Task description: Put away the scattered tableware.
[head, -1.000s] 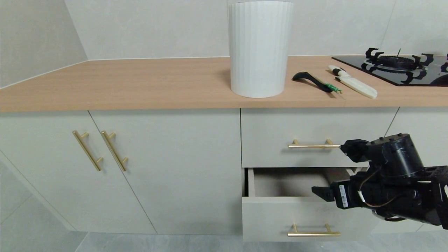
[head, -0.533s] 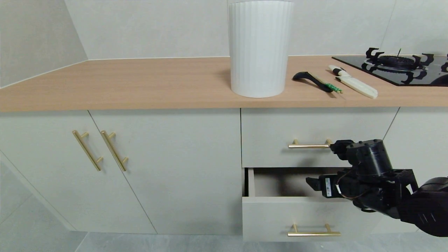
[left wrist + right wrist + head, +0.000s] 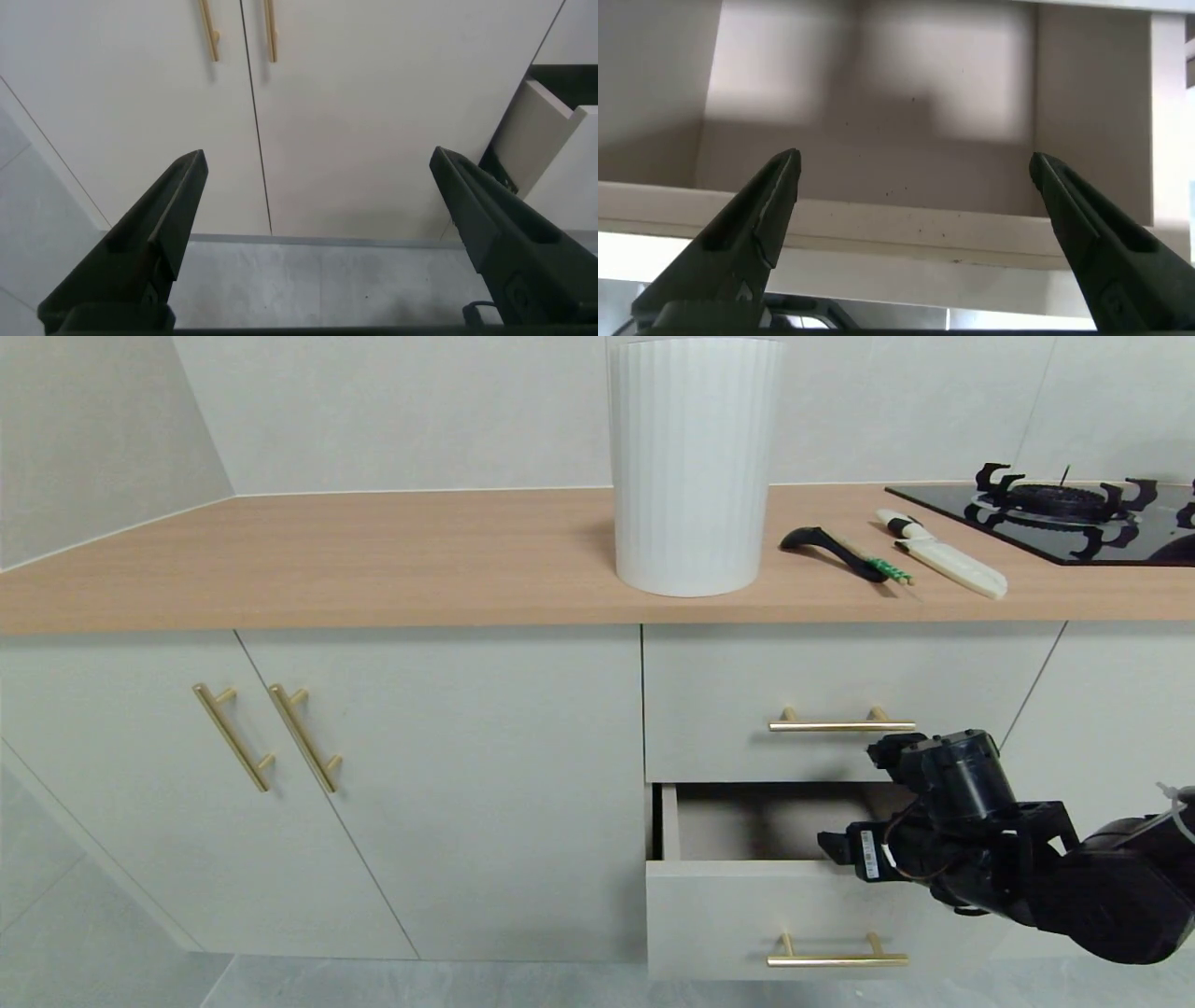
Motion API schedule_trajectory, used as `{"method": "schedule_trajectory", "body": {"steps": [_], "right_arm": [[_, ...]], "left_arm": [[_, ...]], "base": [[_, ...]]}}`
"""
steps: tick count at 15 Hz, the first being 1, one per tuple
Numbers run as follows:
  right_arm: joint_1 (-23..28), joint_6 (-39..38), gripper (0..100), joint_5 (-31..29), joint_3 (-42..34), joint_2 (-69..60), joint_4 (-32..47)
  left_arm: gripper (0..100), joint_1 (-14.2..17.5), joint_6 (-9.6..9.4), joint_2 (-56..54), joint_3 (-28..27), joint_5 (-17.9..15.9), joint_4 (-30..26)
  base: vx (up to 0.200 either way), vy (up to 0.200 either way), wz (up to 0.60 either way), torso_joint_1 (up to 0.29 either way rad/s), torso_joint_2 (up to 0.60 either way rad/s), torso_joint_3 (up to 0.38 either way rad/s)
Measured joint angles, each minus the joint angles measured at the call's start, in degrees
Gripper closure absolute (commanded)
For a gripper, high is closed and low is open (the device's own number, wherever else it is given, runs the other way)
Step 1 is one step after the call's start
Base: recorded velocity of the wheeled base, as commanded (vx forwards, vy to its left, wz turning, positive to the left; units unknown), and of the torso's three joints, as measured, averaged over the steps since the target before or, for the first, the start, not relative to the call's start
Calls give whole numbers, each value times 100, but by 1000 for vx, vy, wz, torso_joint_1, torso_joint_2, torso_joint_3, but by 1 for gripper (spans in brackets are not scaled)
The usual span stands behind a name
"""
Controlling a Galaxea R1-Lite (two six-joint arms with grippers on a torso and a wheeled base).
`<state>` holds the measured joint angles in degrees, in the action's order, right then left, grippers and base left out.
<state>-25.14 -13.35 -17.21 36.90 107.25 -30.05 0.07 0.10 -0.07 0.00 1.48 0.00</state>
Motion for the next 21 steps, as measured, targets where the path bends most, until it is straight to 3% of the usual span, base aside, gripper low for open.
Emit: {"method": "schedule_trajectory", "body": {"steps": [3,21], "right_arm": [[-51,30,0,46,-94,-22,83],[-788,407,0,389,-27,-979,2916]], "left_arm": [[0,0,-2,0,0,0,0],[0,-2,0,0,0,-2,0]], "base": [[0,0,0,0,0,0],[0,0,0,0,0,0]]}}
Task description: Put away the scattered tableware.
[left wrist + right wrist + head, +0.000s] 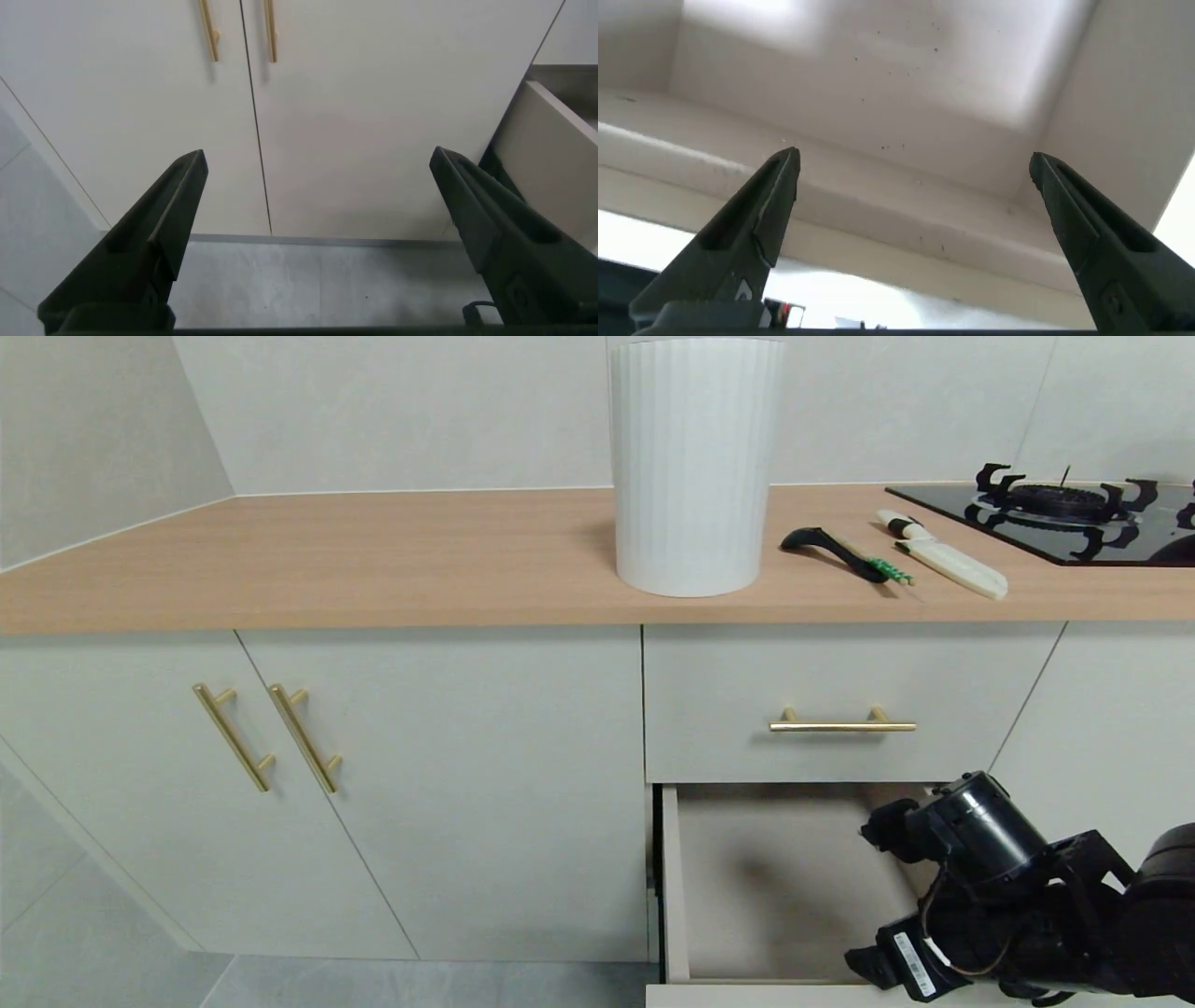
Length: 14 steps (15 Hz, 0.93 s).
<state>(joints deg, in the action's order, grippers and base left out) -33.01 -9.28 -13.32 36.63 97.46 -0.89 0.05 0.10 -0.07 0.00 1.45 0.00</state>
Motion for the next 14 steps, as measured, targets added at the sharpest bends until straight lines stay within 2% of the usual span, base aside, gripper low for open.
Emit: {"method": "schedule_trajectory", "body": {"steps": [10,13,14], "right_arm": [[-485,382,0,6,-17,-336,1252],[-530,323,0,-5,49,-367,1213],[-529,88,0,-11,160,-375,1101]], "left_arm": [[0,0,0,0,0,0,0],[0,0,-2,0,0,2,0],[0,0,0,0,0,2,0]], "base": [[0,0,0,0,0,0],[0,0,0,0,0,0],[0,0,0,0,0,0]]}}
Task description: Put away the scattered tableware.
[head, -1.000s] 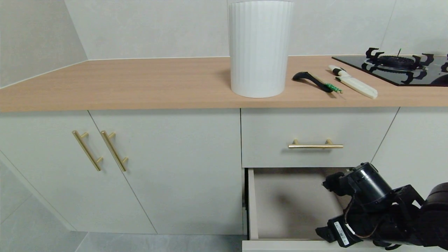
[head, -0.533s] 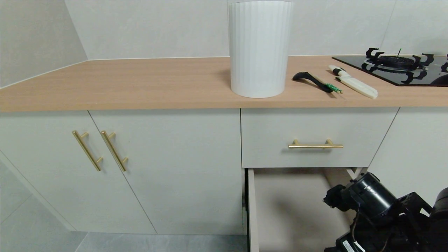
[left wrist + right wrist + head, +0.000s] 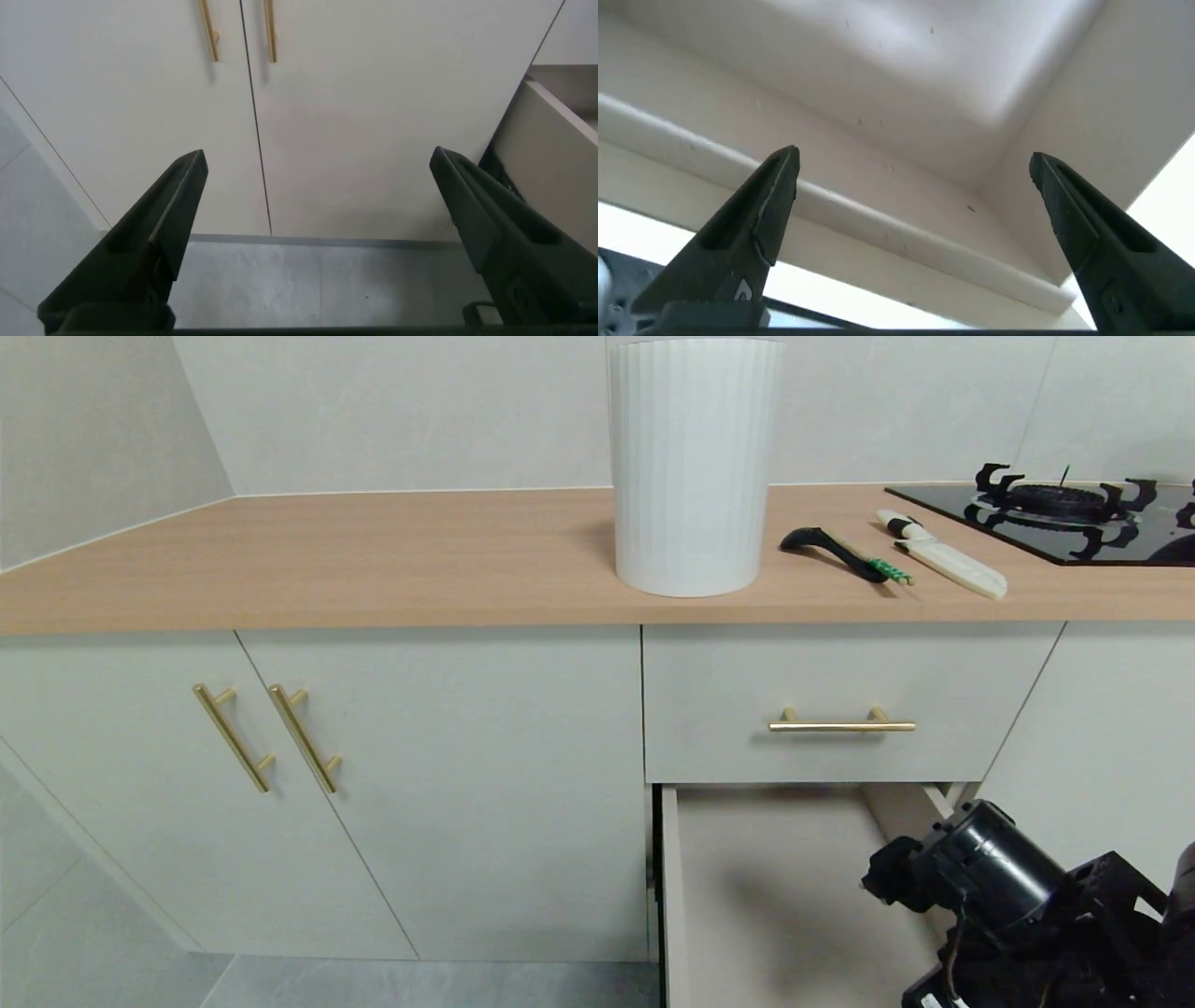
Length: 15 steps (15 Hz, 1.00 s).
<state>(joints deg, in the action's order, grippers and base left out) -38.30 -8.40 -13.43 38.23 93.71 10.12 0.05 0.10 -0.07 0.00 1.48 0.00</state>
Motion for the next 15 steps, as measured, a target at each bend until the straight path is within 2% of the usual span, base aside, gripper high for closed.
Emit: {"method": "schedule_trajectory", "body": {"steps": [3,9,13,15], "right_arm": [[57,-965,0,-2,346,-121,-374],[267,-1042,0,-134,507,-369,-1102],[286,-1031,0,-295,503,-463,-1129],[289,-1031,0,-306,501,-482,-1126]], "left_arm": [[0,2,0,0,0,0,0],[0,5,1,0,0,-2,0],[0,2,0,0,0,0,0],[0,2,1,0,0,-2,0]], "base": [[0,0,0,0,0,0],[0,0,0,0,0,0],[0,0,0,0,0,0],[0,0,0,49,-259,-210]]}}
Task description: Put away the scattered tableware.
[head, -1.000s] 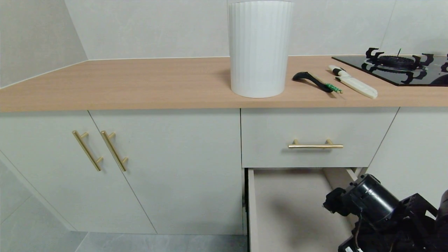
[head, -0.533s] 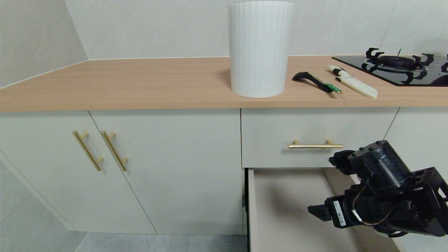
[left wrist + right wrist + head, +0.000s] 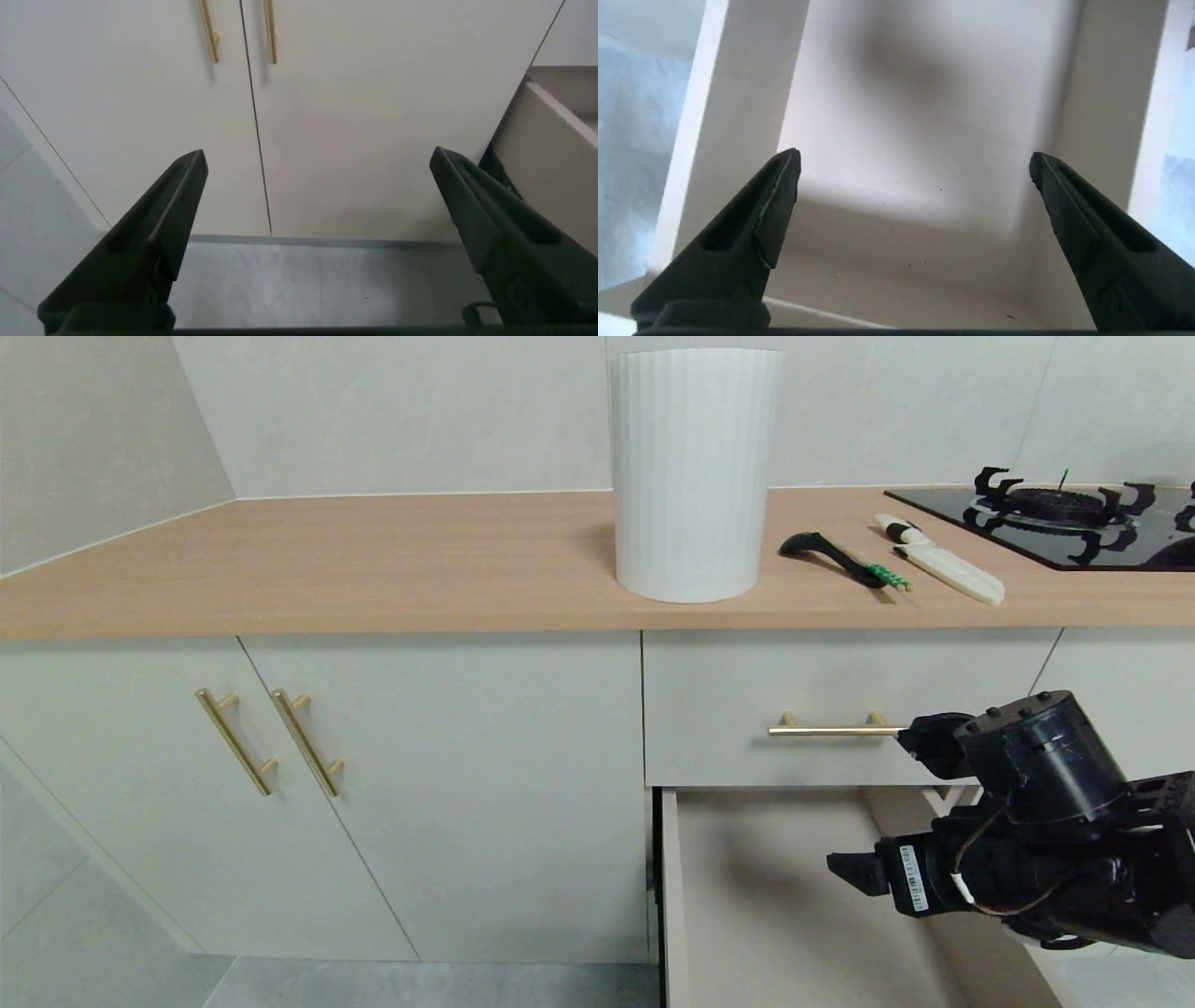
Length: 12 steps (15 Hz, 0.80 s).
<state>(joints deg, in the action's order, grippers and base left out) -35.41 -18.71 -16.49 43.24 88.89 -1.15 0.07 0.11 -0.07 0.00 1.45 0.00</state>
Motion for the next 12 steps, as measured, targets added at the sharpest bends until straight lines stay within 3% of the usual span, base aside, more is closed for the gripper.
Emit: {"method": "schedule_trajectory", "body": {"steps": [2,12], "right_arm": [[2,-2,0,-9,2,-15,-2],[0,-2,0,-34,2,-22,-2]], "left_arm": [[0,-2,-1,0,-2,2,-5],[0,0,-1,0,0,2,0]], "base": [[0,0,0,93,-200,-283],[0,0,0,160,-490,-300]]}}
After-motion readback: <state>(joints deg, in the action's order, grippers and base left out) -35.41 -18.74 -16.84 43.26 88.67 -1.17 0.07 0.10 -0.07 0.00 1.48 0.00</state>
